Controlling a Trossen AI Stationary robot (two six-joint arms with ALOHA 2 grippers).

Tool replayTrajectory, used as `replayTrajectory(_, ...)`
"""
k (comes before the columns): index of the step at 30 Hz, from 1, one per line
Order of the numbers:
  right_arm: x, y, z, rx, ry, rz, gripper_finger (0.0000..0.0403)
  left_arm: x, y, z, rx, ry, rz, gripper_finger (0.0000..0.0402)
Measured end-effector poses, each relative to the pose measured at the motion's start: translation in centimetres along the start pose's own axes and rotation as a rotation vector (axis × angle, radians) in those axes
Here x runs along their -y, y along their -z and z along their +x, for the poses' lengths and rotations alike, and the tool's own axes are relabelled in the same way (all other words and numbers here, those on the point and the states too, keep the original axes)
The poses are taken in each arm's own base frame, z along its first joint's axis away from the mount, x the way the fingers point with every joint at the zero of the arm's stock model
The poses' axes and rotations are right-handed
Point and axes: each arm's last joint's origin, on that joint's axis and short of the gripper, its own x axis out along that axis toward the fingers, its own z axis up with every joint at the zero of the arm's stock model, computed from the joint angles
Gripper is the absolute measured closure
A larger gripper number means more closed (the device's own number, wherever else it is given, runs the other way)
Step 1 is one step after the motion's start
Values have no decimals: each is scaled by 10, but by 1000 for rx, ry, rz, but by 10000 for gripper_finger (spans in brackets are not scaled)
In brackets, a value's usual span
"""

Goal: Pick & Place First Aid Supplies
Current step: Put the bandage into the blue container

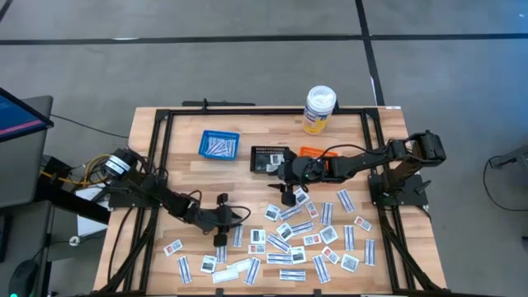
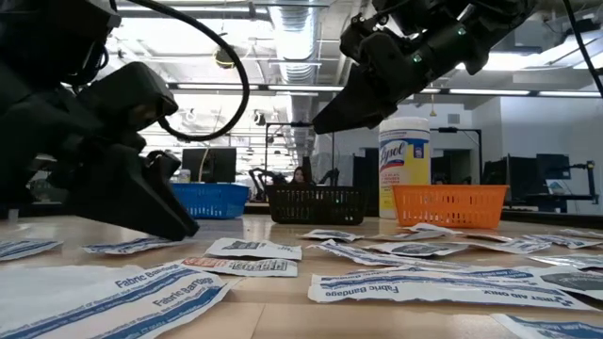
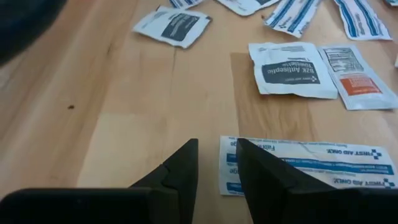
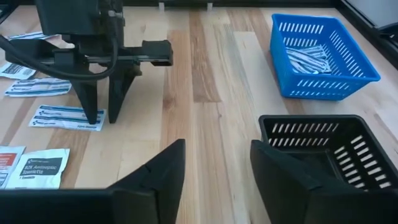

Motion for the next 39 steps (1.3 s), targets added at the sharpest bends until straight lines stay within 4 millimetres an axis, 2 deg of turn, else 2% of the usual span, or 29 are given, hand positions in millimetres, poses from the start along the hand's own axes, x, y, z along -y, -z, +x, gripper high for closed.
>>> replayTrajectory(4, 0, 0, 0, -1, 0, 0, 225, 0, 2, 0, -39, 3, -47, 291)
replayTrajectory(8, 0, 0, 0, -1, 0, -1, 229, -1, 4, 0, -47, -35, -16, 297)
replayTrajectory(12, 1, 0, 0, -1, 1, 0, 231, -13, 3, 2, -31, -173, 33, 304)
replayTrajectory(15, 2, 0, 0, -1, 5, 2, 232, -21, 4, 4, -57, -194, 33, 310)
replayTrajectory(18, 2, 0, 0, -1, 6, 3, 232, -25, 5, 6, -90, -176, 29, 330)
replayTrajectory(22, 2, 0, 0, -2, 6, 3, 233, -28, 4, 8, -103, -129, 13, 387)
replayTrajectory(27, 2, 0, 0, -1, 6, 3, 234, -30, 3, 8, -96, -136, 12, 394)
replayTrajectory(32, 2, 0, 0, -1, 6, 3, 235, -34, -8, -6, -68, -209, 128, 397)
replayTrajectory(35, 2, 0, 0, -1, 6, 3, 237, -36, -31, -19, 40, -264, 175, 396)
replayTrajectory(39, 2, 0, 0, -1, 6, 3, 239, -46, -49, -37, 98, -419, 249, 397)
